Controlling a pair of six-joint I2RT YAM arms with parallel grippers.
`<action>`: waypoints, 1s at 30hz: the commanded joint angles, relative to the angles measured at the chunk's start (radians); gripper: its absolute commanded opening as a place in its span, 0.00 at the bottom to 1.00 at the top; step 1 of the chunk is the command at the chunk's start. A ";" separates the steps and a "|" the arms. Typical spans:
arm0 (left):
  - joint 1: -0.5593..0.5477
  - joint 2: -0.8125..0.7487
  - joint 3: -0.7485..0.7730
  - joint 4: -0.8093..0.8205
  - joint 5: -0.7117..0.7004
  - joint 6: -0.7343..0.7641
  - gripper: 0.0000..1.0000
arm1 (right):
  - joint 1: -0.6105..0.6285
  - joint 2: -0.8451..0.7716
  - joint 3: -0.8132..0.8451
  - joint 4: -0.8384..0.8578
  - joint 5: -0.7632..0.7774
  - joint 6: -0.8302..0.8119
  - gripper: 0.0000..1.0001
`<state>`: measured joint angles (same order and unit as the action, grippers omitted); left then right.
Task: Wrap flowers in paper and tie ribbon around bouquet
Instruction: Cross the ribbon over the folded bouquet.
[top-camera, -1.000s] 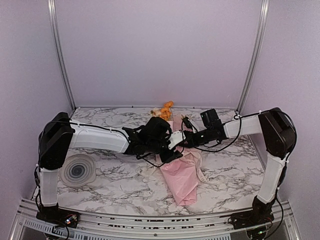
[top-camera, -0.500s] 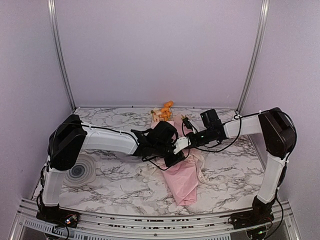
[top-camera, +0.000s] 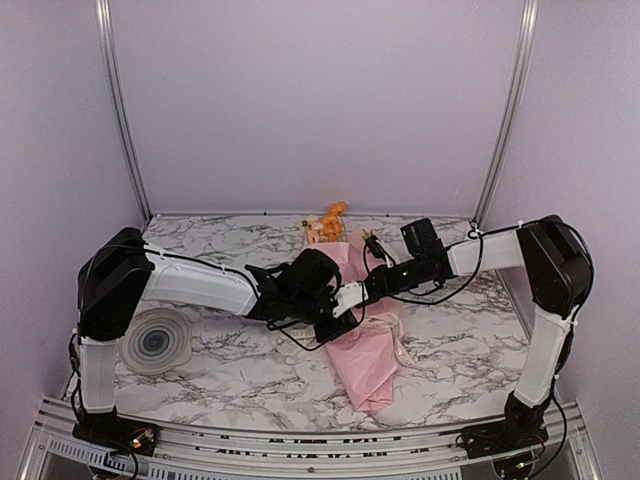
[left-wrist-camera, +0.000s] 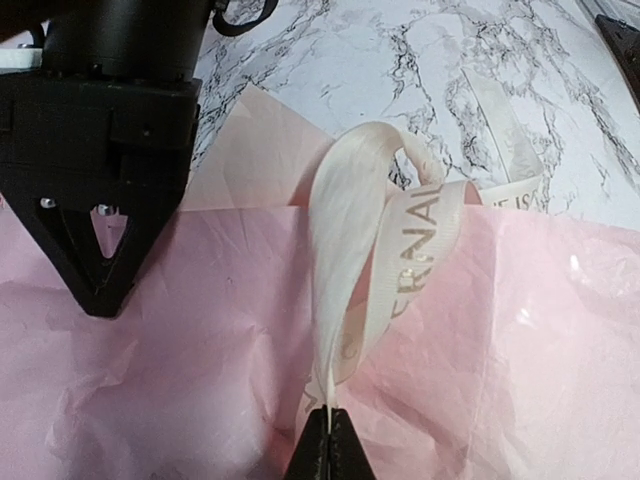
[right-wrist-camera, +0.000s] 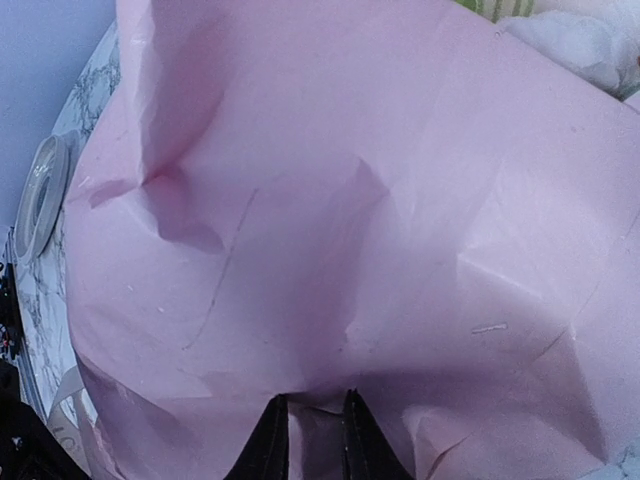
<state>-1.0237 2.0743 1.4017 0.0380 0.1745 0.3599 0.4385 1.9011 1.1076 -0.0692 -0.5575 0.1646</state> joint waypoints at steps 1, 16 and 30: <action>-0.010 -0.088 -0.045 0.053 -0.006 0.005 0.01 | -0.012 0.006 -0.003 -0.034 0.021 -0.009 0.19; -0.090 -0.086 -0.056 -0.110 0.037 0.094 0.26 | -0.014 0.020 0.008 -0.053 0.019 -0.015 0.19; -0.021 -0.157 0.000 -0.140 0.323 0.055 0.46 | -0.014 0.019 0.012 -0.064 0.030 -0.023 0.20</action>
<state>-1.0828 1.9240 1.3495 -0.0624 0.4046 0.4511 0.4335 1.9011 1.1076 -0.0910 -0.5507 0.1547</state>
